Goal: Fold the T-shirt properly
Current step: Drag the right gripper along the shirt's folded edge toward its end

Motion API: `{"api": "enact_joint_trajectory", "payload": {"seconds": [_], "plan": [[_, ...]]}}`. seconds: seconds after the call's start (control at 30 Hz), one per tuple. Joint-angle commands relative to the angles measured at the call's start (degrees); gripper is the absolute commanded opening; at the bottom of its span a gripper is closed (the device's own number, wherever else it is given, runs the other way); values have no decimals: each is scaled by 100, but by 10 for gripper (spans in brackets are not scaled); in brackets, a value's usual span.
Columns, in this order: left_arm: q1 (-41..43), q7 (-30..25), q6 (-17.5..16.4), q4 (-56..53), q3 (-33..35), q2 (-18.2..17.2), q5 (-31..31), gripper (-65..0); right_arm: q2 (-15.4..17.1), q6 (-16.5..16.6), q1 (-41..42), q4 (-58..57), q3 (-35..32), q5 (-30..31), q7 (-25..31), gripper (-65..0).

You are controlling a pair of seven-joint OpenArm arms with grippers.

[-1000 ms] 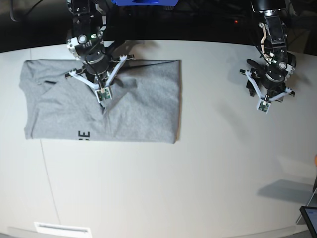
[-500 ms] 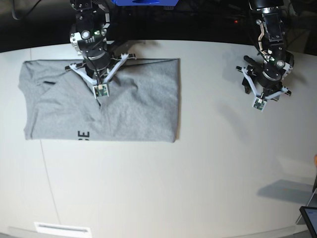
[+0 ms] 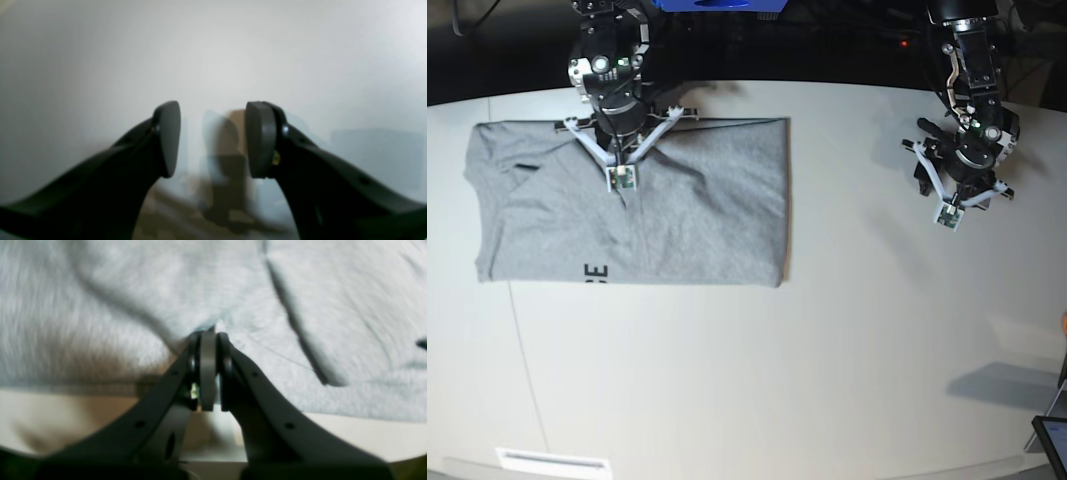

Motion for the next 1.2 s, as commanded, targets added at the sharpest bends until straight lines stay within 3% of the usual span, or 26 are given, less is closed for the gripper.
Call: {"api": "enact_joint_trajectory", "payload": {"seconds": [0.0,0.07,0.17,0.33,0.43,0.5,0.57,0.73,0.87,1.17], "plan": [[-42,-74,23,100,-33,-83,-9,-341,-46,-226,-31,110,-8,75,169,-633],[-42,-74,23,100,-33,-83,-9,-341,-29,-481,-102,110,-17,356,310,-633],[-42,-65,23,100,-33,-83,-9,-341,-11,-613,-146,110,0,717,354,-633],[-42,-65,23,100,-33,-83,-9,-341,-11,-771,-216,110,-35,761,371,-625],[-42,-65,23,91,-33,-83,-9,-341,-11,-744,-225,110,-132,770,363,-531],[-51,-65,23,30,-33,-83,-9,-341,130,-586,-233,110,-351,770,371,-445],[-51,-74,23,-58,-33,-83,-9,-341,279,-533,-233,110,-633,770,380,-403],[-51,-82,23,-137,-33,-83,-9,-341,552,-604,-233,110,-835,734,811,-399],[-51,-82,23,-146,-33,-109,-9,-341,569,-1210,-348,110,-554,734,1294,-399],[-60,-82,23,-120,-33,-118,-9,-341,525,-1351,-339,110,-35,726,1400,-400]]}}
